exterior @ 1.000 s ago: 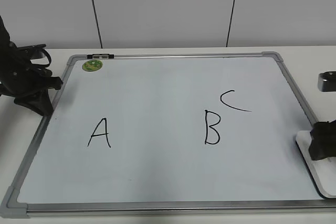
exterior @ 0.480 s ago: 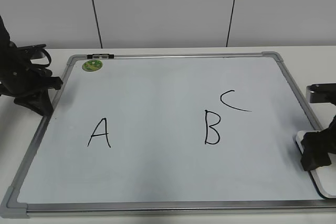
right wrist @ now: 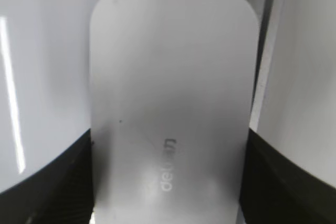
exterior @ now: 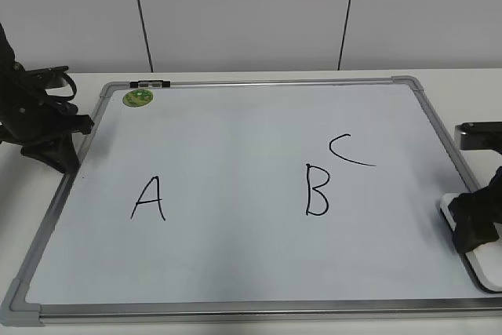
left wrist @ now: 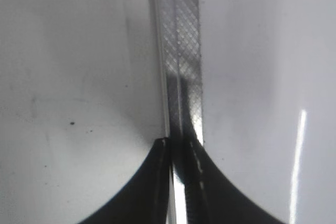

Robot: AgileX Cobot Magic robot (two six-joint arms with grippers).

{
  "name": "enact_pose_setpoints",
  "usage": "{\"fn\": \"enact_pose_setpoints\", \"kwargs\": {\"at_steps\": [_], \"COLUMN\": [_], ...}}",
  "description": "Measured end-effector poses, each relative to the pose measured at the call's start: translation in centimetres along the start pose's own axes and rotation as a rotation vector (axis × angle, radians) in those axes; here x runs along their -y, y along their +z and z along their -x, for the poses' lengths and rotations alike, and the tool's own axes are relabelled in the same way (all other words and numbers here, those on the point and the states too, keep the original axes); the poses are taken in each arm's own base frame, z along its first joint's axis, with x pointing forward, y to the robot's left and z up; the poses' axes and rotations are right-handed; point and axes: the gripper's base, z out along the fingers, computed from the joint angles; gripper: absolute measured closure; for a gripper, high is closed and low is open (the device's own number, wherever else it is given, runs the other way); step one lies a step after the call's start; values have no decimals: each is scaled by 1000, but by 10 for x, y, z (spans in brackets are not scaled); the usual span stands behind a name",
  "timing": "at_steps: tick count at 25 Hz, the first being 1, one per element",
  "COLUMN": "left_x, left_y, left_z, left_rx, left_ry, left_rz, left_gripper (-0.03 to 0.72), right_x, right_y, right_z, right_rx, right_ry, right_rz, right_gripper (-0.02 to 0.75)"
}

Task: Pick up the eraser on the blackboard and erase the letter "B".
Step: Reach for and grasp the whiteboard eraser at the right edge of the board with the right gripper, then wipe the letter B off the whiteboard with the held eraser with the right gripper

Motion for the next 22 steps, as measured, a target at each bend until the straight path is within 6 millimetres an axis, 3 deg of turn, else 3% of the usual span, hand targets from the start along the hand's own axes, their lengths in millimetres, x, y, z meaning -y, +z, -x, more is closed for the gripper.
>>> {"fn": "enact_pose_setpoints", "kwargs": {"at_steps": [8, 11, 17, 22], "left_x": [0, 0, 0, 0], "left_y": [0, 0, 0, 0], "left_z": [0, 0, 0, -1], "left_rx": [0, -2, -4, -6], "left_ry": [0, 0, 0, 0], "left_rz": [0, 0, -1, -1], "left_gripper": [637, 637, 637, 637], "right_x": [-2, -12, -62, -96], "right_y": [-41, -56, -70, -57], "right_z": [37, 49, 67, 77], "right_rx": [19, 49, 107, 87], "right_ry": [-14, -61, -225, -330], "right_rz": [27, 34, 63, 82], "right_gripper": [217, 217, 217, 217]}}
